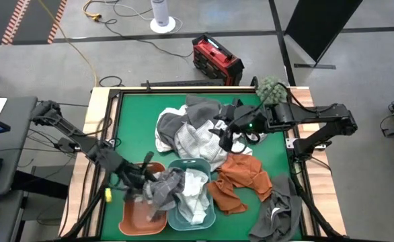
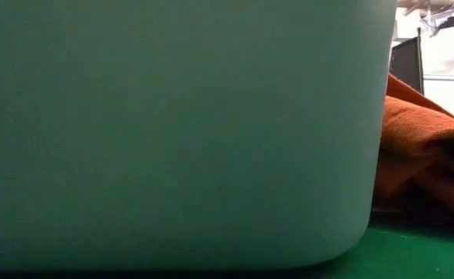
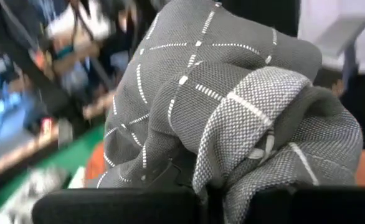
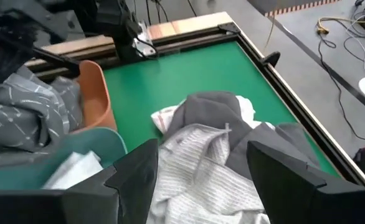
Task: Sort towels by color in basket
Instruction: Put the gray checkered towel into the orange bin
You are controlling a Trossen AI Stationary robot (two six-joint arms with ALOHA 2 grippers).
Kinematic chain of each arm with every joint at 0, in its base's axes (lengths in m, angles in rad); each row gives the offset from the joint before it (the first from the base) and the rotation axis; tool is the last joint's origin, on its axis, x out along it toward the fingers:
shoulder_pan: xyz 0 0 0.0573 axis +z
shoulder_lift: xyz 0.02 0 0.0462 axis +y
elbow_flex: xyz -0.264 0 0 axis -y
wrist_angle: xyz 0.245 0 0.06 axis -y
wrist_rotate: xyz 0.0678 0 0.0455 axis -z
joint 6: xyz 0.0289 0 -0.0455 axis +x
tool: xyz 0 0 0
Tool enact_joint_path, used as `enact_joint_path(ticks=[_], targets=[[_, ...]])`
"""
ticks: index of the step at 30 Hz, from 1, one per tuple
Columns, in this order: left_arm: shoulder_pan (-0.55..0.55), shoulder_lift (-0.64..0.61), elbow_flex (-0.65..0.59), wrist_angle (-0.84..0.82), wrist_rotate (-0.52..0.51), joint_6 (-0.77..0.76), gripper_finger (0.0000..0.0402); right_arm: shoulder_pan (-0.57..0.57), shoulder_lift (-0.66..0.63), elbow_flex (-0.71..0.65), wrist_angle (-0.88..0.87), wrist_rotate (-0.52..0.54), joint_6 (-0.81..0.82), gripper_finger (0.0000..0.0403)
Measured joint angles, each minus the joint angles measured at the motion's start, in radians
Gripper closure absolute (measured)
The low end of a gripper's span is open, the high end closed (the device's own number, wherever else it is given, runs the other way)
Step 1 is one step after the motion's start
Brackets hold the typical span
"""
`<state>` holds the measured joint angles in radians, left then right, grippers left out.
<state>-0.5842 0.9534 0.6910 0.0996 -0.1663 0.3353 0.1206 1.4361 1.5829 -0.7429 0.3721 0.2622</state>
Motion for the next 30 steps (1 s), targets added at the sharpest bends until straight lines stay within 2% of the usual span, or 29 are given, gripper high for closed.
enact_joint_path(ticks=[5,9,13,17,25,30], targets=[[0.000,-0.118,-0.162,0.263,0.095,0.031,0.0386,0.045,0.012,0.000,0.040,0.031,0.042,0.0129],[-0.012,-0.175,-0.264,0.314,0.087,-0.031,0.0385,0.086,0.025,0.001,0.047,0.032,0.086,0.0129],[-0.061,-0.204,-0.305,0.208,0.044,-0.185,0.0384,0.141,0.038,0.001,0.047,0.035,0.124,0.0129],[-0.128,-0.208,-0.271,0.031,-0.056,-0.317,0.0384,0.199,0.059,0.001,0.038,0.085,0.154,0.0129],[-0.207,-0.130,-0.216,-0.179,-0.255,-0.394,0.0382,0.295,0.148,0.001,0.048,0.225,0.225,0.0129],[-0.209,-0.098,-0.181,-0.372,-0.273,-0.509,0.0382,0.313,0.207,0.001,0.043,0.229,0.271,0.0130]])
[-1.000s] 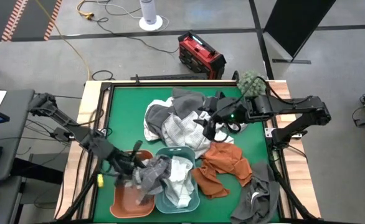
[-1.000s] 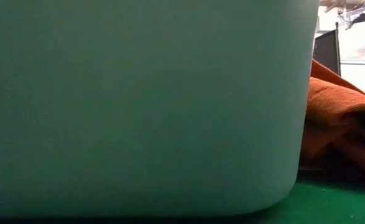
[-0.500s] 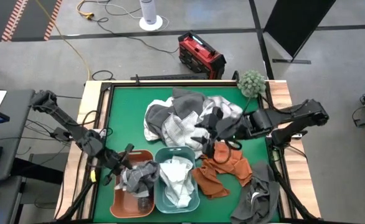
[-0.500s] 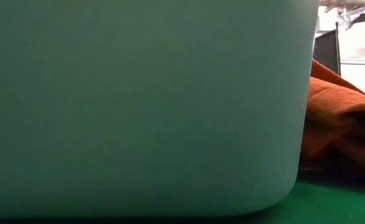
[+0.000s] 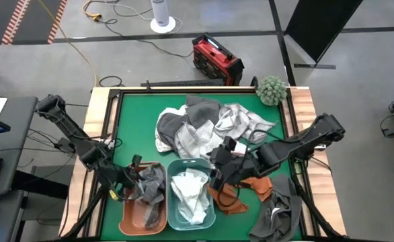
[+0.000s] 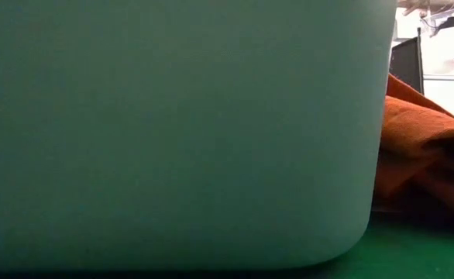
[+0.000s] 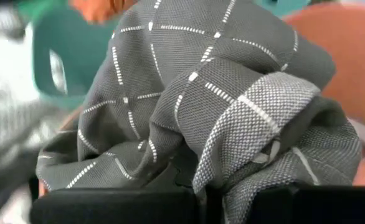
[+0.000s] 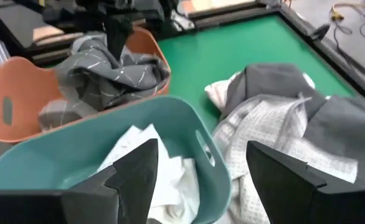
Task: Sort towels by color in basket
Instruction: Put the gray checkered towel into the orange bin
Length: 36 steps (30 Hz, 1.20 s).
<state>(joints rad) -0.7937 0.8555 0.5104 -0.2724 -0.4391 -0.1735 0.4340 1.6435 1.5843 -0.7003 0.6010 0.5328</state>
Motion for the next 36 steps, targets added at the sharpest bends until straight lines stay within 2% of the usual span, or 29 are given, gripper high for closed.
enact_joint_path(ticks=[9,20,30,33,36], targets=[[0.001,0.137,0.193,-0.309,0.052,-0.157,0.0382,-0.005,0.013,-0.001,-0.002,0.003,0.020,0.0129],[0.001,0.429,0.358,-0.453,0.099,-0.152,0.0371,-0.023,0.012,-0.001,-0.003,0.006,0.017,0.0129],[0.003,0.595,0.400,-0.463,0.103,-0.120,0.0273,-0.024,0.012,-0.001,-0.003,0.006,-0.010,0.0129],[0.003,0.614,0.401,-0.479,0.104,-0.125,0.0239,-0.024,0.012,-0.001,-0.004,0.006,-0.013,0.0129],[0.003,0.610,0.439,-0.563,0.108,-0.136,0.0209,-0.024,0.012,-0.001,-0.004,0.005,-0.015,0.0129]])
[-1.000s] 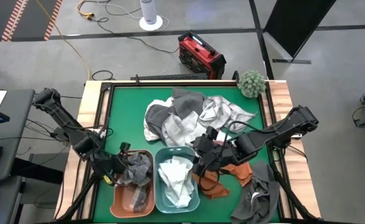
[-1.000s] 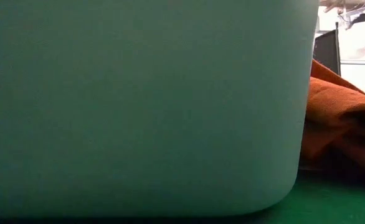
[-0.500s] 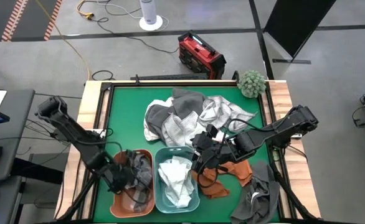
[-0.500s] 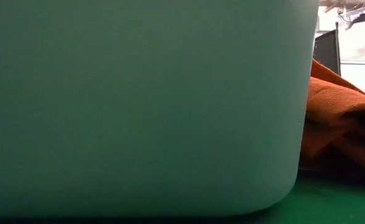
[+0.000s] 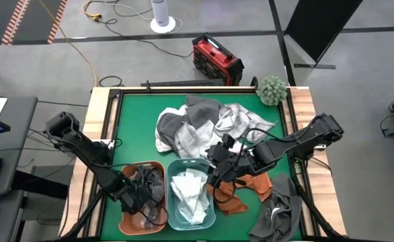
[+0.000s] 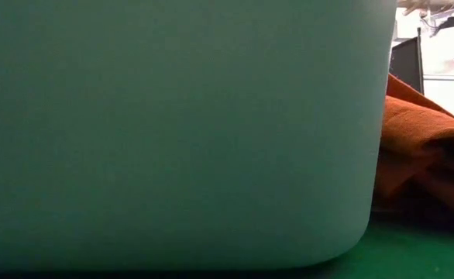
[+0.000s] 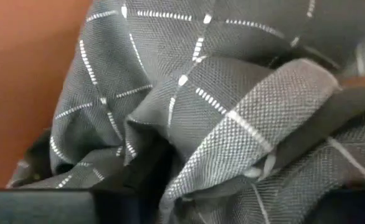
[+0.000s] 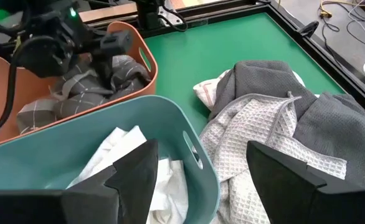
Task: Sort towels by color in basket
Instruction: Put the gray checkered towel into the orange bin, then put the bottom orange towel into the orange bin
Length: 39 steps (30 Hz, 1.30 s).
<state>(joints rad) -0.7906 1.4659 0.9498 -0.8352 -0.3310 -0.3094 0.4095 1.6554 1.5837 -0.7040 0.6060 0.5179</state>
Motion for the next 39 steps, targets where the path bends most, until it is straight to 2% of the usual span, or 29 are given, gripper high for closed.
enact_joint_path(ticks=[3,7,10,13,15,18,23,25,35,39], targets=[[0.000,-0.016,0.083,-0.107,0.022,-0.011,0.0186,-0.004,0.000,0.000,-0.001,-0.005,0.002,0.0130],[0.002,-0.020,0.211,-0.259,0.132,-0.011,0.0165,-0.028,-0.001,0.000,-0.032,-0.065,0.019,0.0129],[0.016,-0.020,0.289,-0.332,0.224,-0.002,0.0162,-0.043,-0.001,0.000,-0.062,-0.083,0.032,0.0130],[0.029,-0.019,0.359,-0.433,0.253,-0.003,0.0163,-0.045,-0.001,0.000,-0.086,-0.084,0.035,0.0129],[0.035,-0.020,0.403,-0.492,0.241,-0.020,0.0165,-0.030,-0.001,0.000,-0.113,-0.091,0.046,0.0129],[0.035,-0.025,0.446,-0.541,0.167,-0.051,0.0165,0.002,0.001,0.000,-0.190,-0.162,0.061,0.0130],[0.027,-0.071,0.438,-0.539,-0.019,-0.053,0.0166,0.067,0.080,0.000,-0.329,-0.228,0.148,0.0130],[0.028,-0.089,0.428,-0.539,-0.060,-0.051,0.0166,0.091,0.113,0.000,-0.347,-0.259,0.179,0.0130],[0.041,-0.171,0.422,-0.547,-0.093,-0.052,0.0166,0.128,0.316,0.001,-0.382,-0.271,0.235,0.0130],[0.042,-0.227,0.422,-0.546,-0.100,-0.063,0.0166,0.124,0.368,0.000,-0.398,-0.273,0.236,0.0157]])
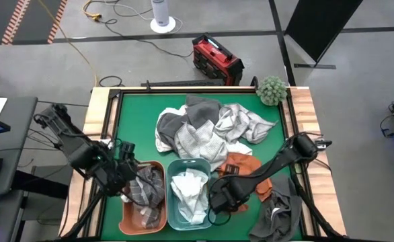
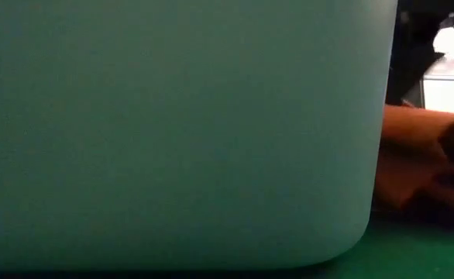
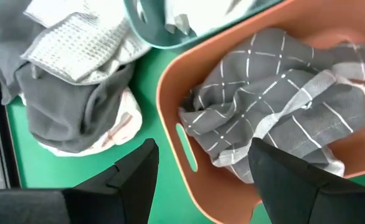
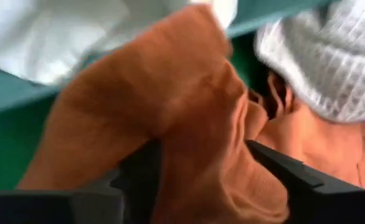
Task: Sort towels by color in basket
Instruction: Put the bottom orange towel into the orange bin
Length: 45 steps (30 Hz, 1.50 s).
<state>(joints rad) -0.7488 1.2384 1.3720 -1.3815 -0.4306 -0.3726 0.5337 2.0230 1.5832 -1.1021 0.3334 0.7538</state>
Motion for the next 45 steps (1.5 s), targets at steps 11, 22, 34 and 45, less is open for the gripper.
enact_joint_path(ticks=[11,22,34,45], targets=[[0.000,-0.089,0.000,0.147,-0.129,0.059,0.0166,-0.008,-0.083,0.001,-0.071,-0.026,0.003,0.0372],[-0.002,-0.079,-0.127,0.576,-0.178,0.314,0.0166,-0.008,-0.289,0.001,0.147,0.314,-0.088,0.0380],[0.101,-0.079,-0.308,1.201,-0.342,0.522,0.0166,-0.094,-0.310,0.002,0.791,0.456,-0.673,0.0380],[0.294,-0.078,-0.314,1.259,-0.172,0.526,0.0166,-0.173,-0.309,0.002,1.036,0.219,-0.876,0.0380]])
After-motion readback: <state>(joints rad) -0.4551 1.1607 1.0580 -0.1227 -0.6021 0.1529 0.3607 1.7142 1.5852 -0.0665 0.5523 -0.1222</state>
